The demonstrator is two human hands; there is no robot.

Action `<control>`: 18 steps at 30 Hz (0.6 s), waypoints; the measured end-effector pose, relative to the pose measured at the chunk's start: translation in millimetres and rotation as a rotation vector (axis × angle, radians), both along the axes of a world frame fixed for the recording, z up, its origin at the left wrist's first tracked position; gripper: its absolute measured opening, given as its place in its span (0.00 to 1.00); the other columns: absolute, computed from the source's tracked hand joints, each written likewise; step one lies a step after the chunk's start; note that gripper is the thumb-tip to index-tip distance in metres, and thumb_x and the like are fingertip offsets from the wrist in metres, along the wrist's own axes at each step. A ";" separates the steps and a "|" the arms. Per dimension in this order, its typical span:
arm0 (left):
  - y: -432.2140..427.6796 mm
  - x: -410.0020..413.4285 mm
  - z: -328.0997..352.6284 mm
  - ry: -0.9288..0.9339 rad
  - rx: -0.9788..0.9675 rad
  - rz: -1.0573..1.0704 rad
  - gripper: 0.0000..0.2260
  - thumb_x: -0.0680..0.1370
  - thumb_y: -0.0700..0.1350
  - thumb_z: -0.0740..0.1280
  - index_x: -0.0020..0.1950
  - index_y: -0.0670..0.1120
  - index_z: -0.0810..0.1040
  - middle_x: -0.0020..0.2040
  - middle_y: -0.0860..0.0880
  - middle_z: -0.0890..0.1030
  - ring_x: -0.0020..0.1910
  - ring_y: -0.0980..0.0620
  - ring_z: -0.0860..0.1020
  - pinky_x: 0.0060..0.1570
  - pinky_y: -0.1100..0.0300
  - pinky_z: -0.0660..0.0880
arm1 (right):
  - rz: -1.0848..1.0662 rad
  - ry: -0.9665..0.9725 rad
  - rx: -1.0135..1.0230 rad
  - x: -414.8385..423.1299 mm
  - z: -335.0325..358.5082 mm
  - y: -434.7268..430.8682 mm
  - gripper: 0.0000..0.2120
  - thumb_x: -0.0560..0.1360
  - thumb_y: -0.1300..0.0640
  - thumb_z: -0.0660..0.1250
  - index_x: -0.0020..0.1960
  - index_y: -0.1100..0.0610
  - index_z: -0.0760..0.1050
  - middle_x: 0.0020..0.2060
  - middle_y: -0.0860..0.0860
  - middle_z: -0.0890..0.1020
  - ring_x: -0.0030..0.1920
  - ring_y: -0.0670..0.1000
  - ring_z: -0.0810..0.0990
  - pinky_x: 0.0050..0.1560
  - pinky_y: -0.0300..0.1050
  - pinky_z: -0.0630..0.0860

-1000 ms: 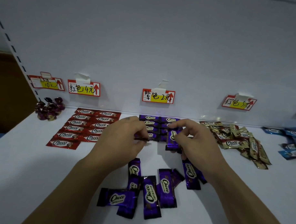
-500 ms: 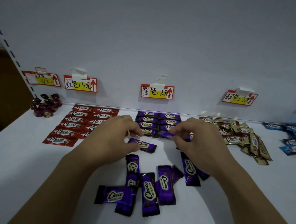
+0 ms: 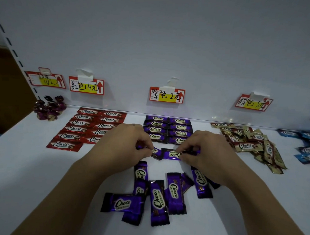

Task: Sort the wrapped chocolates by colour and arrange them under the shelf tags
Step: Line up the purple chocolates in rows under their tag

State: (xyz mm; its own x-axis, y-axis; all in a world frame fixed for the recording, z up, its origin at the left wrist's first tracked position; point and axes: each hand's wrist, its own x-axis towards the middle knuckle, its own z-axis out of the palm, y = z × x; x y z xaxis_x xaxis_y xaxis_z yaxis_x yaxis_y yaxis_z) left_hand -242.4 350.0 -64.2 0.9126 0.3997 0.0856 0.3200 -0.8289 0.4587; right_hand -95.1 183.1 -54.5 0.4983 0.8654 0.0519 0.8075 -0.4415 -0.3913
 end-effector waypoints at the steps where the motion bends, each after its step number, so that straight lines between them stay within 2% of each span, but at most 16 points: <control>1: -1.2 1.1 -0.3 -0.006 -0.006 -0.013 0.04 0.75 0.53 0.70 0.48 0.58 0.83 0.44 0.63 0.75 0.47 0.60 0.75 0.48 0.60 0.74 | 0.005 0.007 -0.010 -0.3 -0.8 1.4 0.06 0.74 0.50 0.70 0.50 0.41 0.82 0.45 0.39 0.75 0.43 0.39 0.72 0.38 0.28 0.64; 6: -0.2 1.0 -1.6 -0.019 -0.032 -0.011 0.04 0.74 0.51 0.71 0.48 0.58 0.83 0.44 0.63 0.75 0.48 0.59 0.75 0.49 0.60 0.75 | -0.012 0.030 -0.038 1.0 0.3 1.3 0.05 0.74 0.49 0.71 0.49 0.42 0.81 0.43 0.39 0.77 0.42 0.38 0.73 0.36 0.28 0.65; 8: 0.4 0.8 -1.6 -0.018 -0.032 -0.006 0.04 0.74 0.51 0.71 0.48 0.58 0.83 0.44 0.63 0.75 0.47 0.59 0.75 0.49 0.58 0.75 | -0.035 0.045 -0.044 1.6 1.4 0.9 0.09 0.73 0.47 0.72 0.53 0.43 0.78 0.41 0.40 0.79 0.40 0.39 0.74 0.36 0.29 0.65; 10: -0.3 1.1 -1.1 -0.025 -0.036 -0.006 0.03 0.74 0.51 0.71 0.47 0.58 0.83 0.44 0.63 0.75 0.47 0.60 0.75 0.49 0.57 0.76 | -0.055 0.078 -0.060 0.5 3.0 1.0 0.15 0.71 0.43 0.72 0.56 0.43 0.75 0.38 0.42 0.80 0.40 0.41 0.75 0.36 0.35 0.68; 12: -0.9 1.5 0.1 -0.031 -0.042 -0.005 0.03 0.74 0.50 0.72 0.46 0.57 0.83 0.44 0.63 0.76 0.46 0.60 0.76 0.48 0.57 0.76 | -0.057 0.105 -0.051 -1.5 3.9 1.8 0.15 0.71 0.41 0.71 0.54 0.43 0.73 0.34 0.45 0.80 0.38 0.42 0.77 0.35 0.38 0.68; 15: -0.3 1.4 1.0 -0.028 -0.047 -0.002 0.03 0.74 0.50 0.72 0.46 0.57 0.83 0.43 0.62 0.76 0.45 0.60 0.76 0.48 0.59 0.76 | -0.037 0.120 0.056 0.7 5.4 -0.8 0.03 0.76 0.46 0.66 0.49 0.41 0.74 0.33 0.46 0.82 0.36 0.41 0.78 0.39 0.41 0.73; 18: -0.5 0.9 0.0 -0.026 -0.041 -0.003 0.03 0.74 0.49 0.72 0.46 0.57 0.83 0.42 0.62 0.76 0.45 0.59 0.76 0.47 0.60 0.76 | 0.017 0.064 0.040 2.0 8.6 -5.4 0.08 0.75 0.52 0.69 0.49 0.39 0.76 0.42 0.38 0.78 0.40 0.36 0.74 0.40 0.32 0.69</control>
